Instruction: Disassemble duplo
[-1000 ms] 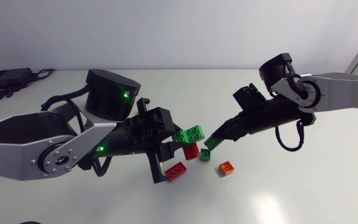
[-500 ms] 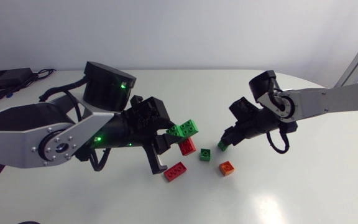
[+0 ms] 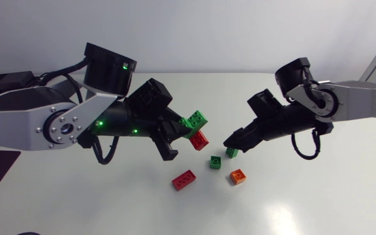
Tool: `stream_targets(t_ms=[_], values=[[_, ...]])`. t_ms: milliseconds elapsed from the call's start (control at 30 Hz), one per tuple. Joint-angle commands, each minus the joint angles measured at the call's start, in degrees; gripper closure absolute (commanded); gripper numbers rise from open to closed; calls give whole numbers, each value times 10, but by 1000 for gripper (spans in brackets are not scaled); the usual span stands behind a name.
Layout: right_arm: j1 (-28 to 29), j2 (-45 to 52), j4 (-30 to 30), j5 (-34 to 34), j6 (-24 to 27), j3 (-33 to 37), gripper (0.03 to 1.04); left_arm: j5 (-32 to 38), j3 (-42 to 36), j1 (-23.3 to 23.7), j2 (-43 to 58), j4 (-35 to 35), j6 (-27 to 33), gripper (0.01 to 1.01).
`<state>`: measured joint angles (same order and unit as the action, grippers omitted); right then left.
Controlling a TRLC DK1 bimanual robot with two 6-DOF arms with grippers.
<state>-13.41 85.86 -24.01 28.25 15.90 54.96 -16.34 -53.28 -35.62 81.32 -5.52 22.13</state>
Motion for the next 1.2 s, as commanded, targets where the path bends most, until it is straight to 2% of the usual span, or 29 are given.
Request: stream_targets(t_ms=[0, 100, 200, 333, 567, 700, 767, 900, 967, 1167], values=[[21, -11, -48, 69, -27, 23, 72, -7, -20, 5, 15, 17, -24, 951], [37, -1, -103, 149, -34, 56, 115, -7, -14, 3, 15, 39, -27, 951], [35, 2, -121, 189, -48, 66, 131, -7, -11, -2, 10, 52, -30, 951], [29, 7, -126, 214, -61, 73, 131, -6, -3, -19, 3, 64, -30, 951], [2, 14, -125, 215, -76, 81, 133, -6, -1, -37, 4, 84, -40, 949], [-7, 14, -123, 215, -81, 81, 195, -5, 2, -43, 8, 92, -41, 949], [-10, 14, -118, 215, -83, 78, 274, -5, 5, -46, 7, 96, -41, 949], [-16, 14, -104, 212, -88, 71, 595, -5, 10, -48, 7, 103, -44, 949], [-19, 11, -96, 207, -88, 66, 708, -5, 12, -49, 7, 104, -45, 949], [-38, -6, -67, 157, -85, 39, 739, -19, 4, -44, 3, 92, -48, 949]])
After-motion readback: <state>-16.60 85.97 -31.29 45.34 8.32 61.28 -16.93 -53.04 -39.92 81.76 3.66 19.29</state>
